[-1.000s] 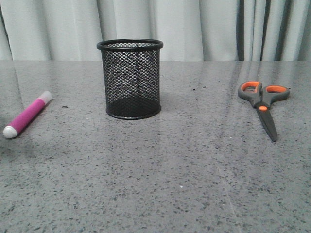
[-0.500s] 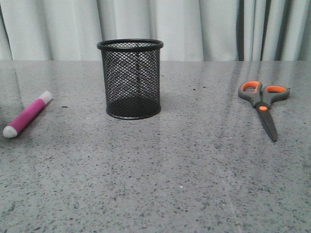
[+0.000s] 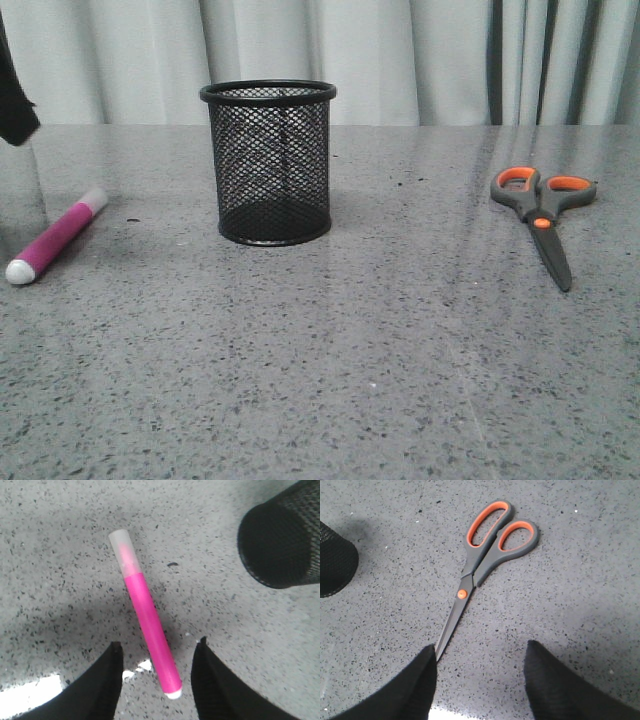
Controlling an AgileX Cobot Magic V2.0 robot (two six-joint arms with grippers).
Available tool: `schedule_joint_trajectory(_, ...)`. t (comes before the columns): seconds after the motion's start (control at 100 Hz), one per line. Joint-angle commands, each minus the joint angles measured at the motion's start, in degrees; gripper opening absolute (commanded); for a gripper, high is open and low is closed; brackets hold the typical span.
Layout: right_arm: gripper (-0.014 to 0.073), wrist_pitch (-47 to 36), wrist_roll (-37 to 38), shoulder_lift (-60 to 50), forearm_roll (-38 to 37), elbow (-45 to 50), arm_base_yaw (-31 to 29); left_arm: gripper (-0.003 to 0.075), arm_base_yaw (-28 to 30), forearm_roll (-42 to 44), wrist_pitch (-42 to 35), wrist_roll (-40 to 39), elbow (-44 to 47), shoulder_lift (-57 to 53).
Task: Put pen and scissors into bin
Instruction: 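Lower the left gripper onto the pink highlighter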
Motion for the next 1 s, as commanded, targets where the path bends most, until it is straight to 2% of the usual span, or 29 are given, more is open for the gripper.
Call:
schedule_joint_trajectory(0.0, 0.0354, -3.0, -1.2, -0.1, 0.9, -2.1, -0.3, 0.0295, -3.1, 4.4, -2.6, -5.4, -3.9, 0.7)
schedule_joint_trajectory(0.31, 0.0354, -3.0, -1.6, -0.1, 0.9, -2.1, -0.3, 0.0295, -7.4, 11.9, -2.8, -10.6, -8.8, 8.5)
schedule_joint_trajectory(0.99, 0.0354, -3.0, -1.8, -0.1, 0.9, -2.1, -0.3, 0.0295, -7.4, 12.4, -4.7, -11.1, -9.3, 14.8)
